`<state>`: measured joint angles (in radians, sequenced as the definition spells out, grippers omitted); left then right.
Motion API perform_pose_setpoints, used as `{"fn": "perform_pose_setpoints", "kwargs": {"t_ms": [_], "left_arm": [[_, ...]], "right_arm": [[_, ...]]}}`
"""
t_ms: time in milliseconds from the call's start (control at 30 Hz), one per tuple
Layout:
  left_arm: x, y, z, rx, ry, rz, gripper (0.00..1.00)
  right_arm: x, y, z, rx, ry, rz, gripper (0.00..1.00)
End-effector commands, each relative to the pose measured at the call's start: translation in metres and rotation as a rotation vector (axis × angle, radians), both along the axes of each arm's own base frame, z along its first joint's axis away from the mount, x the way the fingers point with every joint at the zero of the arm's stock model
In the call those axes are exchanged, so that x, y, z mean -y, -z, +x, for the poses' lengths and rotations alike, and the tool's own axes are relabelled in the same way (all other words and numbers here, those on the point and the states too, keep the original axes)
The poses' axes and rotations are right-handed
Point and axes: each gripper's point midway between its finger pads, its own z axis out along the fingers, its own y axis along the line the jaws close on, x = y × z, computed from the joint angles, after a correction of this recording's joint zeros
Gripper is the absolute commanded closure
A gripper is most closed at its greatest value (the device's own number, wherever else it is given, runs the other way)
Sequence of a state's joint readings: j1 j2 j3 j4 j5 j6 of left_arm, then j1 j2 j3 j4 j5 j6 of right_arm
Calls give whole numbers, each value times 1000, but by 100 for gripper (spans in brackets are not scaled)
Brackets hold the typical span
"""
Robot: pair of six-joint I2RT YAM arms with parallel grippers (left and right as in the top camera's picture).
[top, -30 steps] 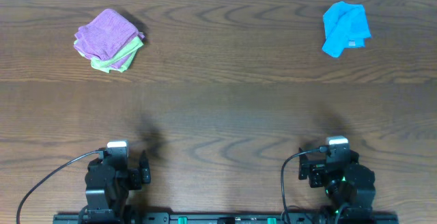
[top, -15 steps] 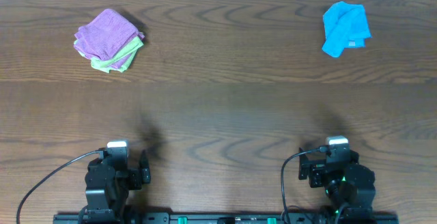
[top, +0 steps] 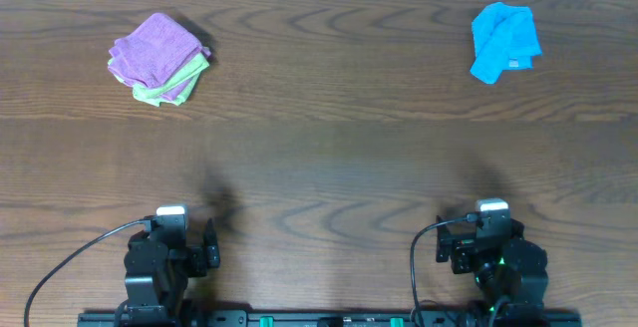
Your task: Fold the cloth
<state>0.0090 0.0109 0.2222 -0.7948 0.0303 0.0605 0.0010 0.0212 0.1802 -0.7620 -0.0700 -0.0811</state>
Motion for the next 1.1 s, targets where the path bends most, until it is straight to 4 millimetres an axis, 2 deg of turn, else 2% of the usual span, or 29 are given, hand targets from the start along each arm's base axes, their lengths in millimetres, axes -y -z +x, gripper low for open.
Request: {"fn": "perform_pose_setpoints", "kwargs": {"t_ms": [0,133,267,467,600,700,800,933,1067], "left_arm": [[0,21,-7,-63,18,22,5],[0,21,-7,-63,18,22,5],[0,21,-7,-63,18,22,5],[0,21,-7,-63,18,22,5],[0,21,-7,-63,18,22,5],[0,21,-7,-63,18,22,5],[0,21,-7,-63,18,22,5],[0,21,-7,-63,18,22,5],[0,21,-7,-63,18,22,5]], "right_arm": [[3,4,0,-2,11,-14,1],[5,1,2,0,29,-4,1],[14,-12,7,-26,142,79,1],[26,-66,32,-75,214,103,1],[38,-113,67,-108,253,101,1],[45,-149,101,-134,266,101,1],[54,-172,134,-175,290,84,1],[68,-191,179,-229,296,57,1],[87,-192,222,-256,319,46,1]]}}
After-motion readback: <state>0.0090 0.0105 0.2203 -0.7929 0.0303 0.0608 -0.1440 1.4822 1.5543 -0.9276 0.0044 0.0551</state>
